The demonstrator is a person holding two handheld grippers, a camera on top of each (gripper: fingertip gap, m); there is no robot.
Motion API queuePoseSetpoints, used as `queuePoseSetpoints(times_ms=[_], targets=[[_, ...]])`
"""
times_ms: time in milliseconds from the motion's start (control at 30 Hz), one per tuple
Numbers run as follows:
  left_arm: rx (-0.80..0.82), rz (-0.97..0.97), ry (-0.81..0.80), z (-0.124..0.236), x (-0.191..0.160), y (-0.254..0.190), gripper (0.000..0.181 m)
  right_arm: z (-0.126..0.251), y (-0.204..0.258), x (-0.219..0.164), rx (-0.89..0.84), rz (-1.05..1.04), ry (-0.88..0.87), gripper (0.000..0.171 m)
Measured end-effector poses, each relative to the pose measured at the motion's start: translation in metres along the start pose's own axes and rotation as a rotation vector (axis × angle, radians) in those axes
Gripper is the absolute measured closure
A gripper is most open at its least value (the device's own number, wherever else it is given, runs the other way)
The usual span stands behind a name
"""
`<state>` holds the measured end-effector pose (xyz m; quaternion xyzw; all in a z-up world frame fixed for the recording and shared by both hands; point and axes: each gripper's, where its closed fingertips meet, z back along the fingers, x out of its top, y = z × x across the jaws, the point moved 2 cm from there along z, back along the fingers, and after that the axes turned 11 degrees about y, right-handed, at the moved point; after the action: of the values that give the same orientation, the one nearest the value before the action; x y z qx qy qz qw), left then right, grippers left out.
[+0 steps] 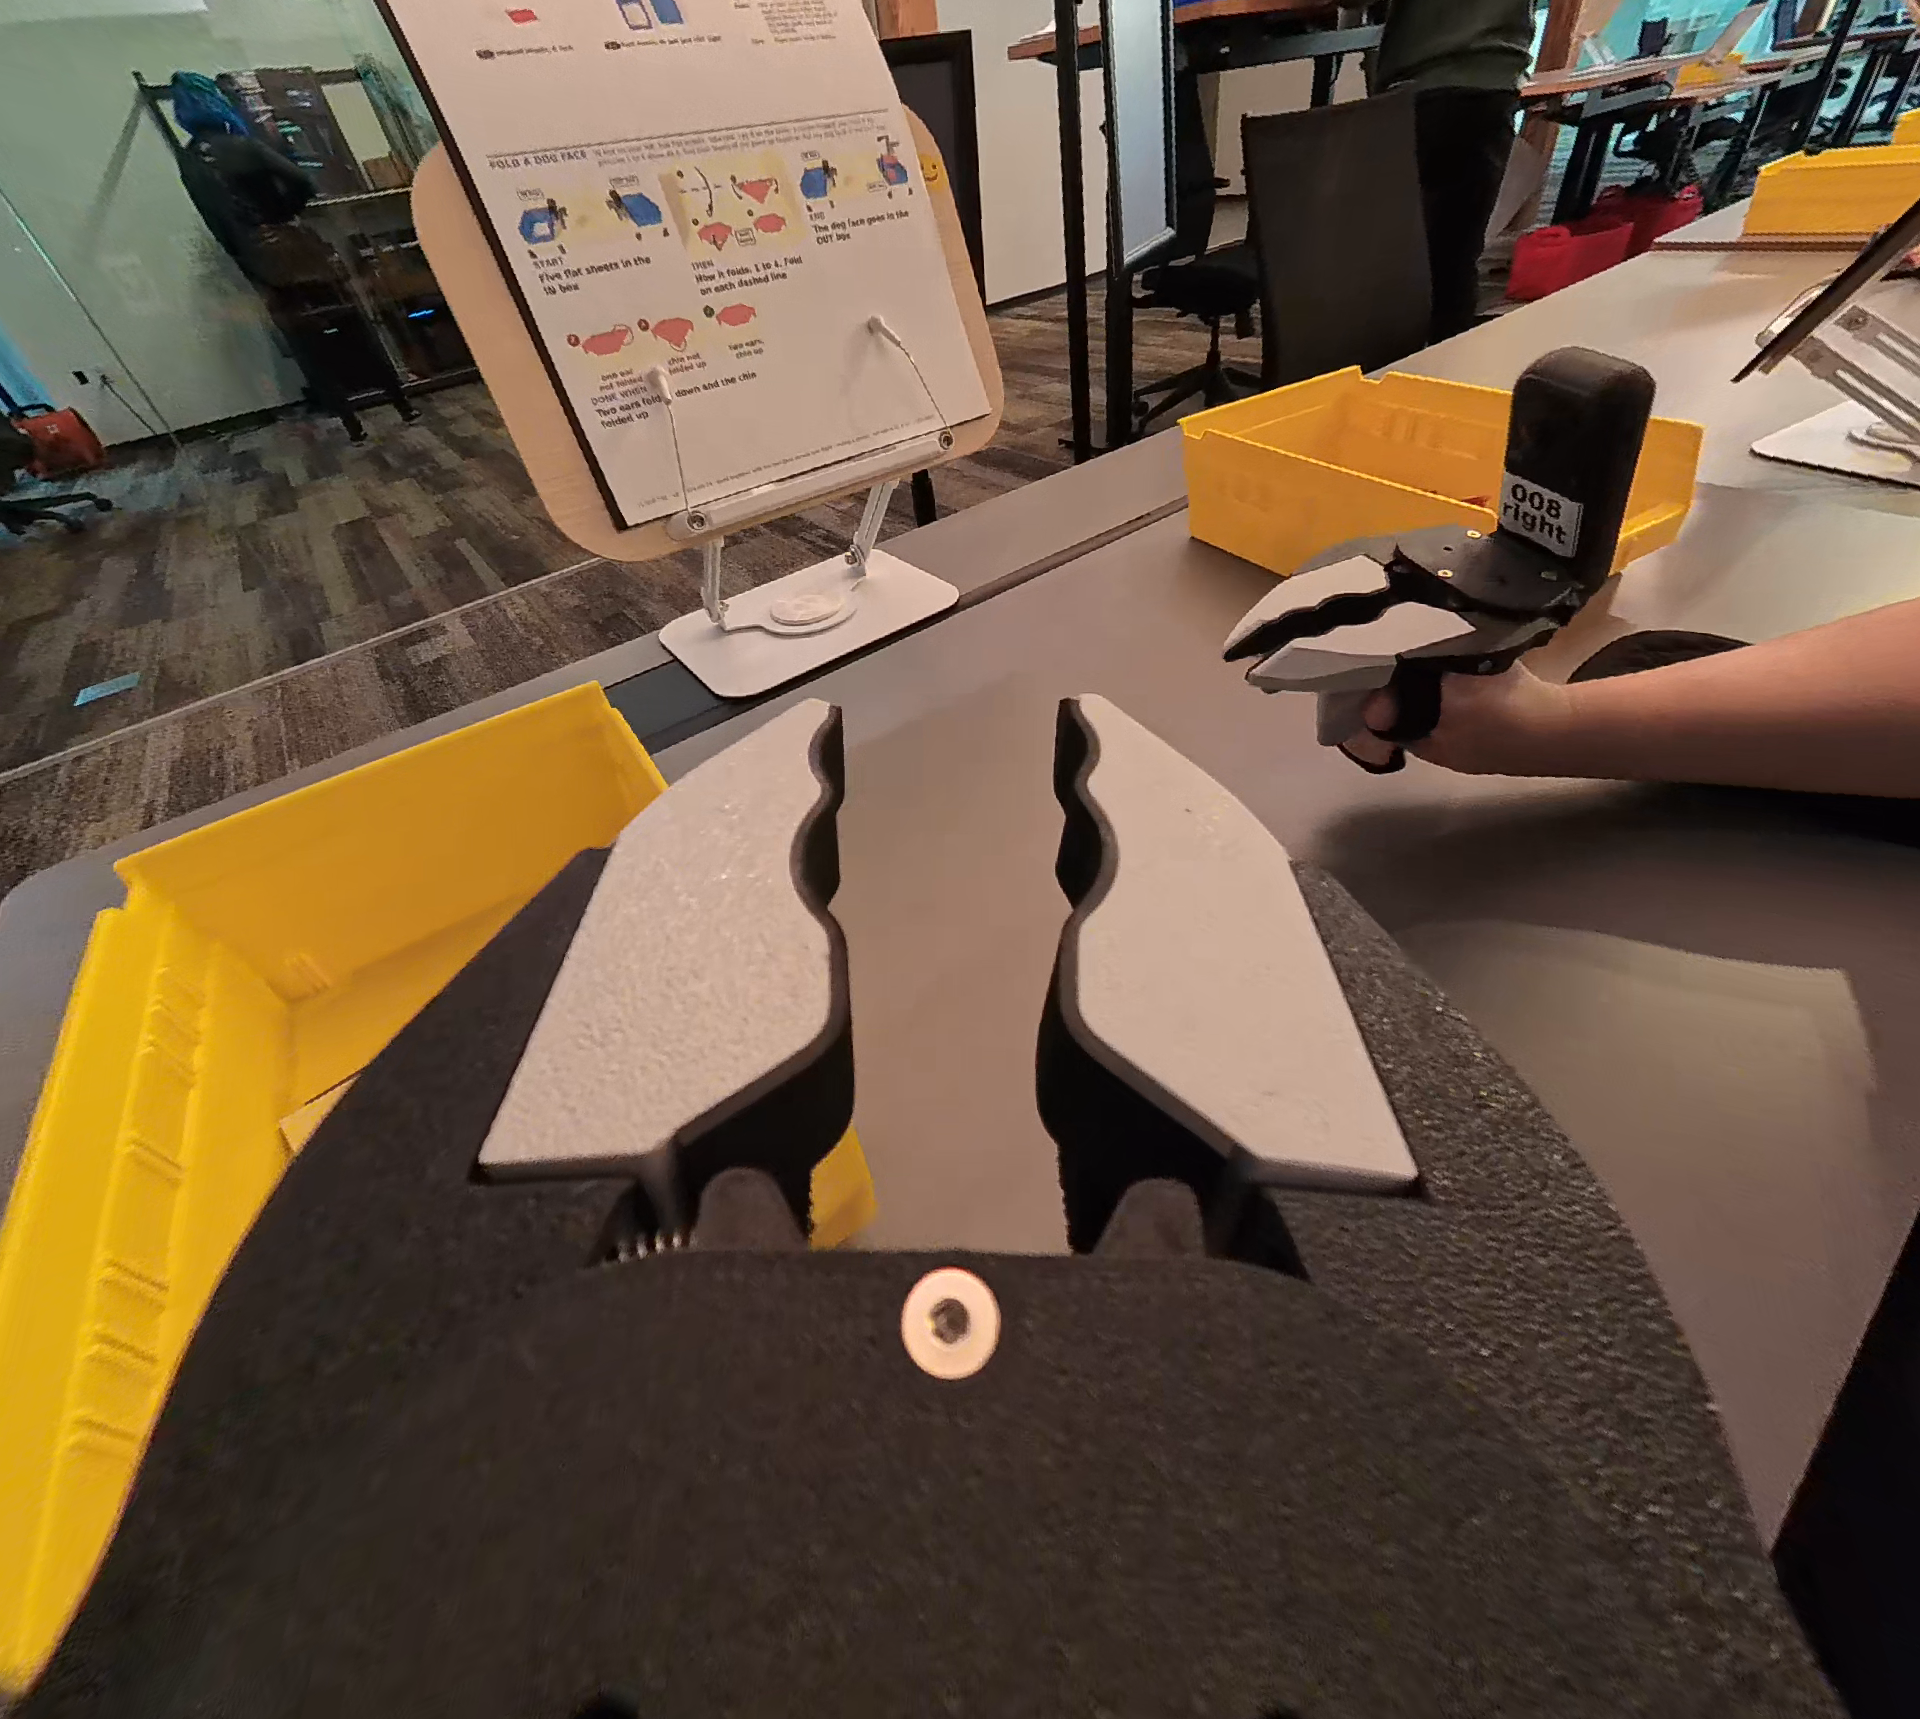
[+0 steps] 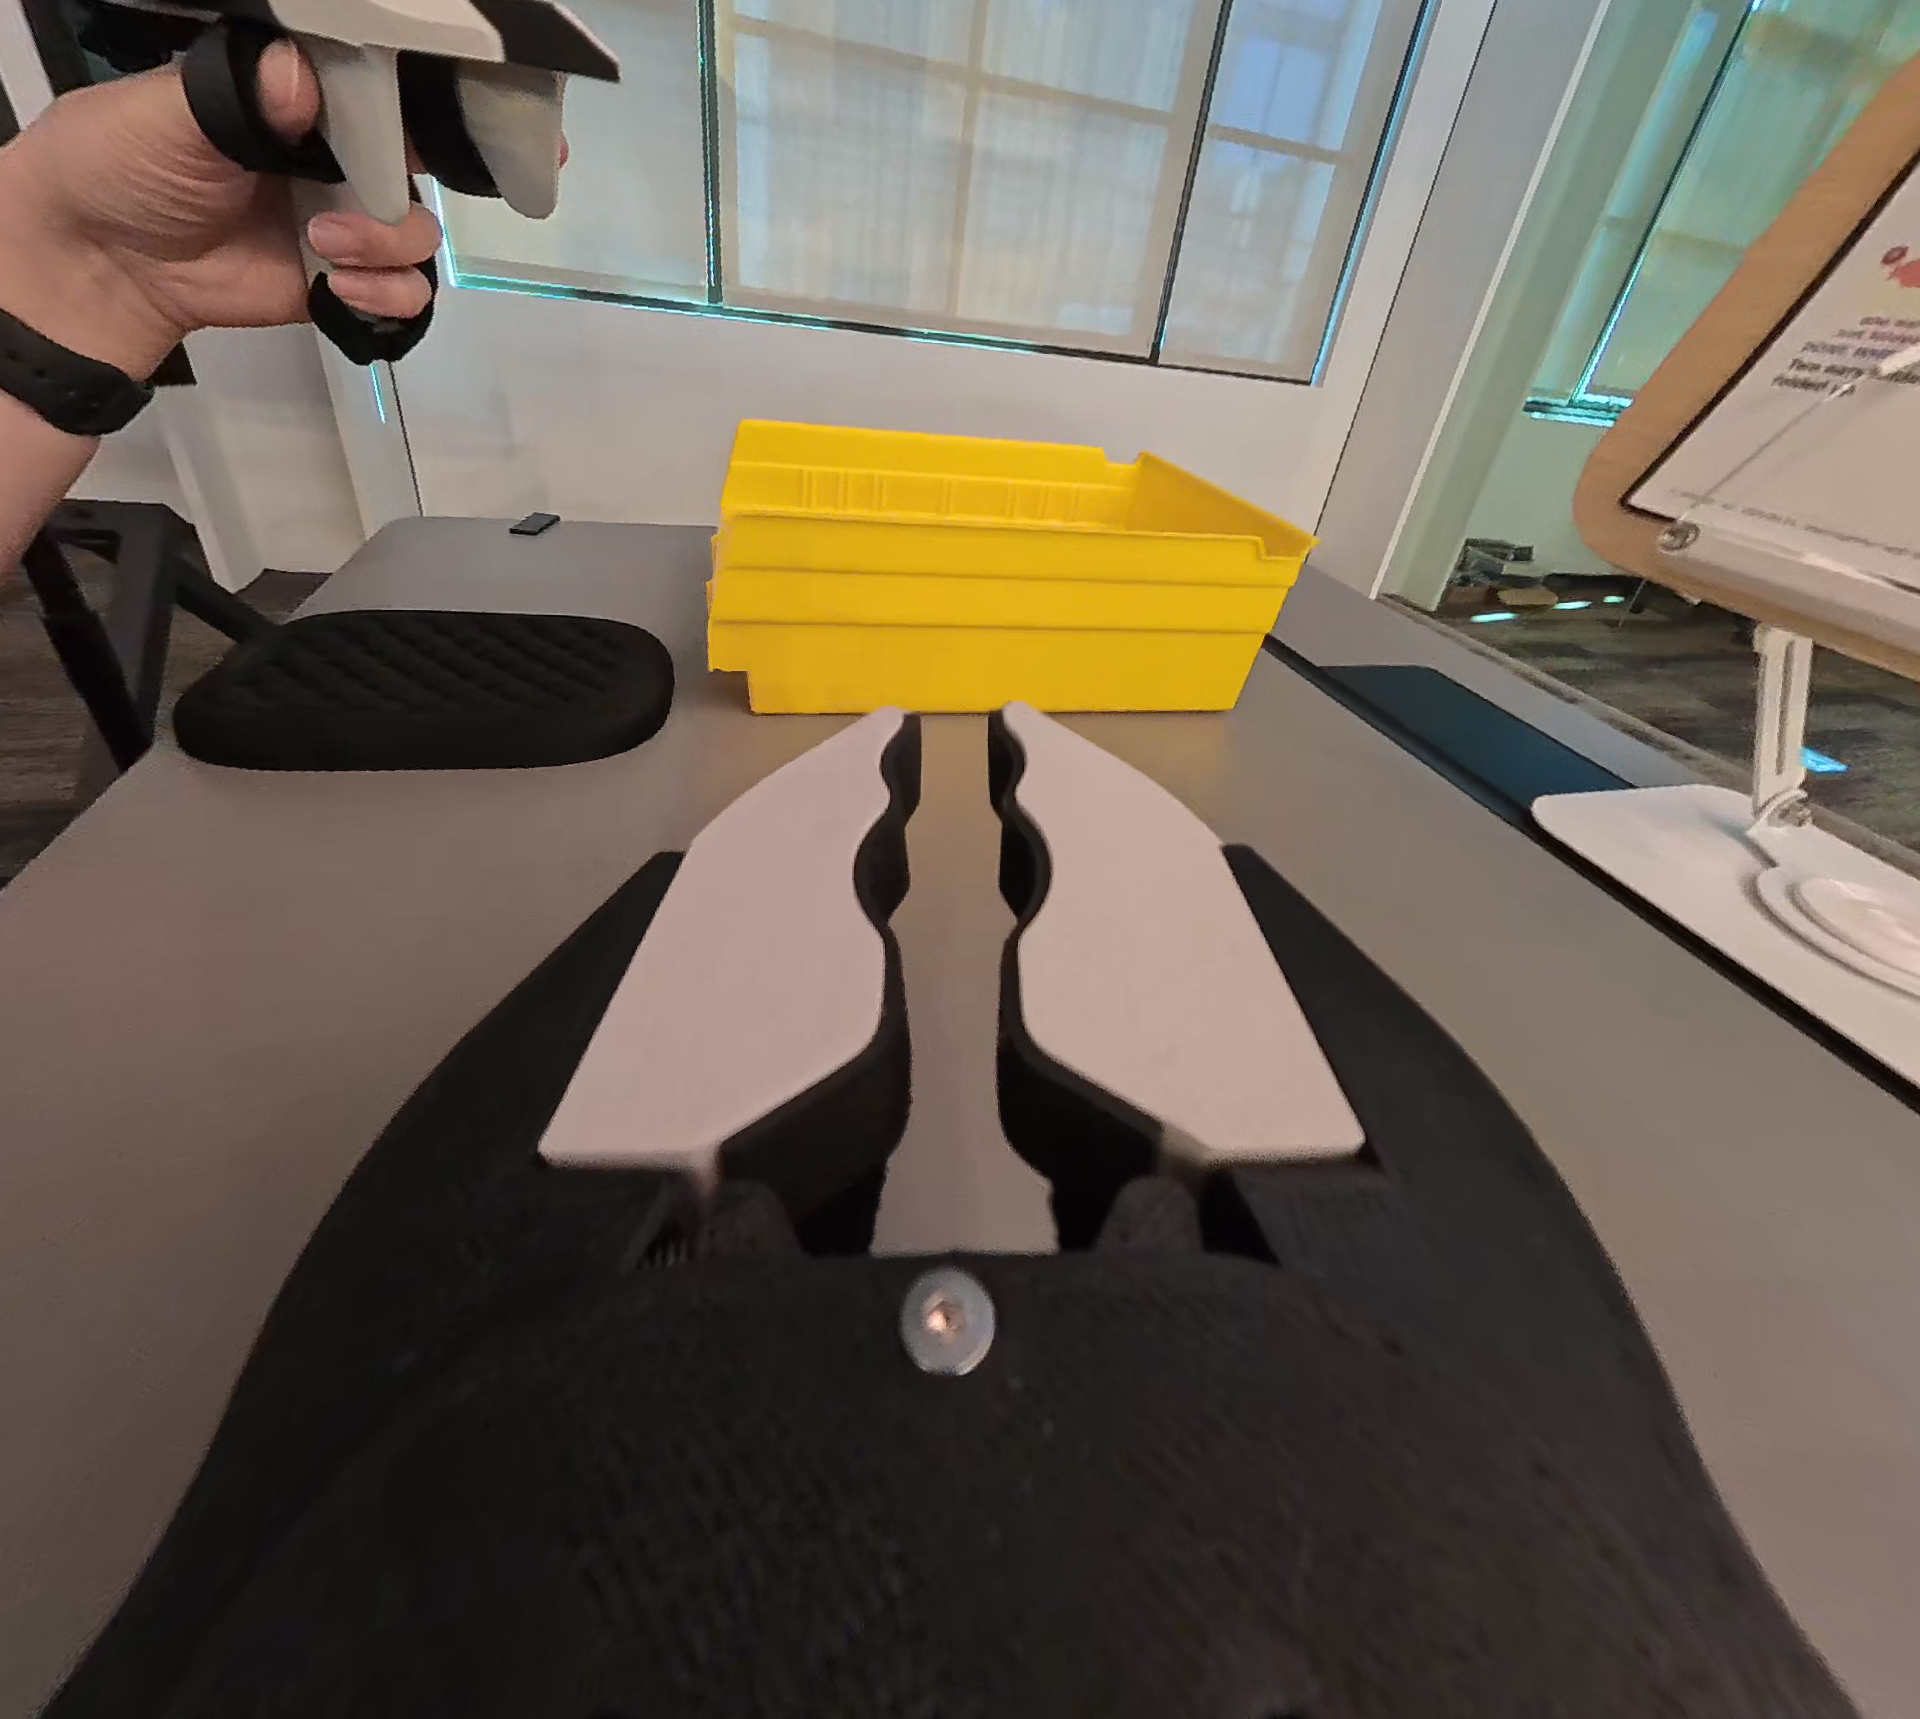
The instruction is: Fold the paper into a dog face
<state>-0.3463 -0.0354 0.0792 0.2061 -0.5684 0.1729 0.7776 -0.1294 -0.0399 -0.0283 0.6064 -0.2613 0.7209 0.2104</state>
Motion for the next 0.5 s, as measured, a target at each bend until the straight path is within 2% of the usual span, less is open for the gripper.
queuePoseSetpoints(times_ms=[167,300,500], targets=[[0.014,0.002,0.002,0.007,-0.001,-0.002,0.143,0.001,0.002,-0.004,-0.048,0.152,0.008,0.159],[0.026,0.009,0.002,0.012,-0.002,-0.001,0.143,-0.004,0.006,-0.012,0.025,0.099,0.053,0.159],[0.037,0.012,-0.01,0.018,0.0,0.0,0.143,-0.012,0.004,-0.028,0.048,0.089,0.118,0.158]])
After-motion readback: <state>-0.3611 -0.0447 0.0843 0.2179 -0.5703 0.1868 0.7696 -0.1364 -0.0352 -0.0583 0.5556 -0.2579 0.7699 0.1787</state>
